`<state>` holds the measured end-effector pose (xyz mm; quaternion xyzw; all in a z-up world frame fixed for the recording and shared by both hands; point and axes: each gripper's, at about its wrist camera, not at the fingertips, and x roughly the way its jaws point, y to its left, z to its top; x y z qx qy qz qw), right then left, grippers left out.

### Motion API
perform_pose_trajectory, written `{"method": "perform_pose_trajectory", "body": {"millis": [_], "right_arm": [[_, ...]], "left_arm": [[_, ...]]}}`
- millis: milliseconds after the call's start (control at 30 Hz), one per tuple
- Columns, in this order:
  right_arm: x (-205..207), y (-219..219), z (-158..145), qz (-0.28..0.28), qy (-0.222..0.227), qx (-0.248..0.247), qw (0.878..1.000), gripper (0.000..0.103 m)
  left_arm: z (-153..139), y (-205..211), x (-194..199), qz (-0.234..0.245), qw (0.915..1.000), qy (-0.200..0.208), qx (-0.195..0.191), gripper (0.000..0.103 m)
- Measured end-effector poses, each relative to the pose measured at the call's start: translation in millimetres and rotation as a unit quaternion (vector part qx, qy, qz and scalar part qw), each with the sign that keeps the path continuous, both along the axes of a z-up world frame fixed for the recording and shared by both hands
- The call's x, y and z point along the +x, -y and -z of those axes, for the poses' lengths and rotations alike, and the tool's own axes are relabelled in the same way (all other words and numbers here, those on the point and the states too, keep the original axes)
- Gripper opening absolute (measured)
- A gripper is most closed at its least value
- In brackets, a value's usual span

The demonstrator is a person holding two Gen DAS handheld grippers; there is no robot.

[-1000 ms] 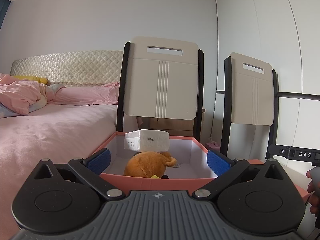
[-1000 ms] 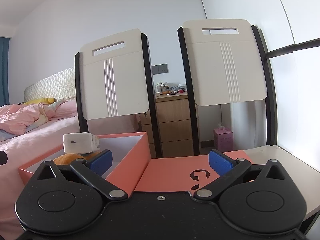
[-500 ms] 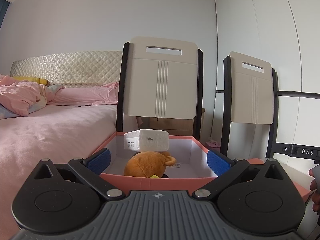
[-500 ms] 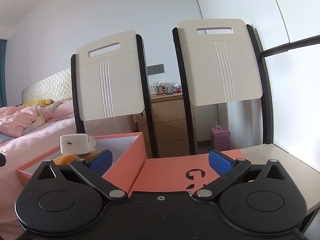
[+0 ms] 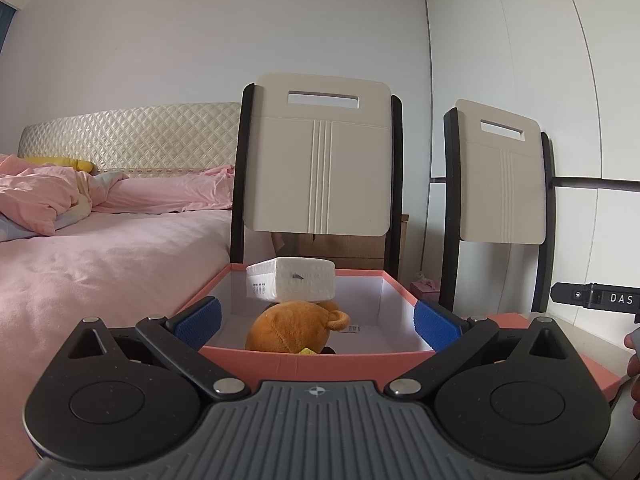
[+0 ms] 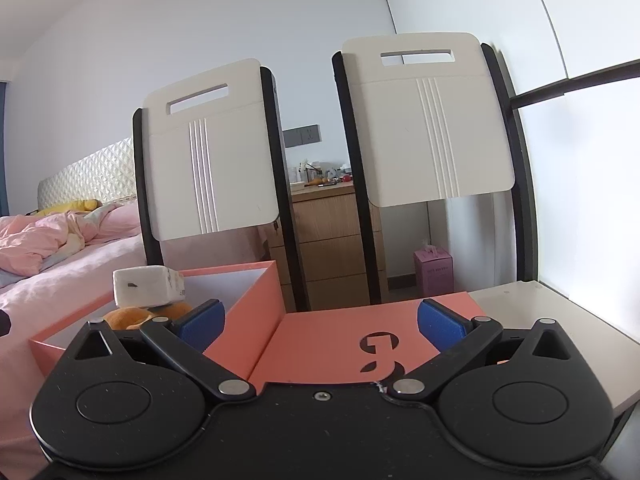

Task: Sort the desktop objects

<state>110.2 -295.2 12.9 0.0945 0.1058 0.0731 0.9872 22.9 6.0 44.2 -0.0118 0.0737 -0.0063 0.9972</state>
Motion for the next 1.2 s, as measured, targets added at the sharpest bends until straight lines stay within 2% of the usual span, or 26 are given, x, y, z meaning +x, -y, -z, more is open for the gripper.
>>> {"method": "perform_pose_trajectory", "body": {"millis": [433, 633, 833, 1067, 1200], "right_arm": [[-19.4, 71.5, 15.3, 0.057, -0.023, 0.005, 0.998, 0.102], [-19.5, 118.2, 40.3, 0.091, -0.074, 0.037, 0.992, 0.102], [-19.3, 156.8, 63.4, 0.129, -0.117, 0.083, 0.981, 0.102], [-17.1, 174.4, 81.3, 0.135, -0.133, 0.122, 0.974, 0.102], [-7.0, 170.1, 86.6, 0.118, -0.129, 0.123, 0.977, 0.102]], "left_arm": [[15.5, 36.3, -3.7, 0.051, 0.9977, -0.015, 0.043, 0.103], [31.4, 56.9, -4.2, 0.098, 0.9935, -0.051, 0.029, 0.103], [52.7, 80.1, 0.4, 0.140, 0.9848, -0.102, 0.017, 0.103], [80.8, 105.2, 21.4, 0.175, 0.9714, -0.161, -0.002, 0.103], [90.5, 121.6, 40.4, 0.172, 0.9726, -0.155, 0.020, 0.103]]}}
